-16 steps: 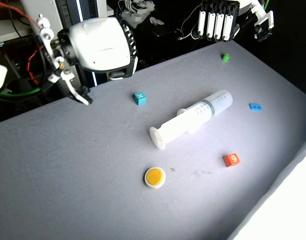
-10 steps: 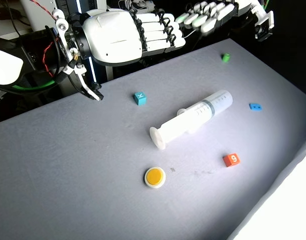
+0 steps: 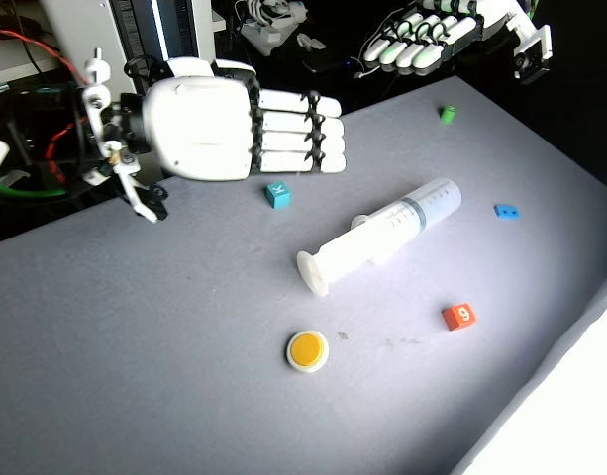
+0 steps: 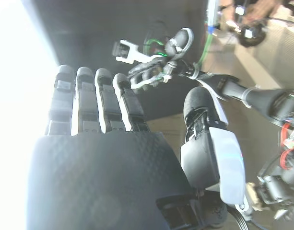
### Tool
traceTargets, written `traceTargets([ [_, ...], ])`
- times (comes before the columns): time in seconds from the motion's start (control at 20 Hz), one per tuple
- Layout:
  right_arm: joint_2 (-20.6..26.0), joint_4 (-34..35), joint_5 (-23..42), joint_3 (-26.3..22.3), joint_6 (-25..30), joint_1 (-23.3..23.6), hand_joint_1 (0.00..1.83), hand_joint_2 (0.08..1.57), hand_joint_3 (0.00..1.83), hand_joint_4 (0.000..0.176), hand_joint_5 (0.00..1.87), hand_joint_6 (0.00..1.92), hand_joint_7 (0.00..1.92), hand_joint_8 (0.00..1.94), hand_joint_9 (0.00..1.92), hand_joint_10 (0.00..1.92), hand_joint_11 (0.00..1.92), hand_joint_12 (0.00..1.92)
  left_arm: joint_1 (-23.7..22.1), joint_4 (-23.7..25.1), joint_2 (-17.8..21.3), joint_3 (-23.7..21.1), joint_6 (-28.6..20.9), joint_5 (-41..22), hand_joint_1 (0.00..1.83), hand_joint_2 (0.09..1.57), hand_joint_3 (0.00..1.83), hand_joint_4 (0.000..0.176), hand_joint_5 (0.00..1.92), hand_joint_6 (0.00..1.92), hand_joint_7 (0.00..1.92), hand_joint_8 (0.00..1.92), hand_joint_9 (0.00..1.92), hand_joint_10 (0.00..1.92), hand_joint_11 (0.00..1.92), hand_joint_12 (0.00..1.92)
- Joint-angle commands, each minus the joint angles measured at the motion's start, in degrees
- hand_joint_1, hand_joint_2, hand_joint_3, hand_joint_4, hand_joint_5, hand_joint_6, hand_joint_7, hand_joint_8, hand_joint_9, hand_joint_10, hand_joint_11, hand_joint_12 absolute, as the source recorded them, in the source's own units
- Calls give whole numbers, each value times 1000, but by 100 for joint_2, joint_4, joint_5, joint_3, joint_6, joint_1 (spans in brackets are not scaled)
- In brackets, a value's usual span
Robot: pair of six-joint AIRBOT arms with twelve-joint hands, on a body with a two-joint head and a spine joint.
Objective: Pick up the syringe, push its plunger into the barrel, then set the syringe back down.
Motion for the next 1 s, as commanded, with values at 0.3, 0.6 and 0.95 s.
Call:
traceTargets([
  [0.3,622,197,750,-70,-35,182,0,1246,1,0,71,9,55,7,34,3,15,7,-50,-261,41,-89,154,-232,0,1046,5,0,0,0,0,0,0,0,0,0],
  [0.6,665,54,288,-82,498,202,4,1252,2,0,84,5,75,7,60,9,53,33,-129,-82,98,-166,-756,332,0,1041,2,0,0,0,0,0,0,0,0,0],
  [0.95,661,482,-353,63,229,220,0,1247,0,0,85,1,81,0,72,1,1,206,-298,-423,202,-492,-1106,1315,360,949,0,0,0,0,0,0,0,0,0,0],
])
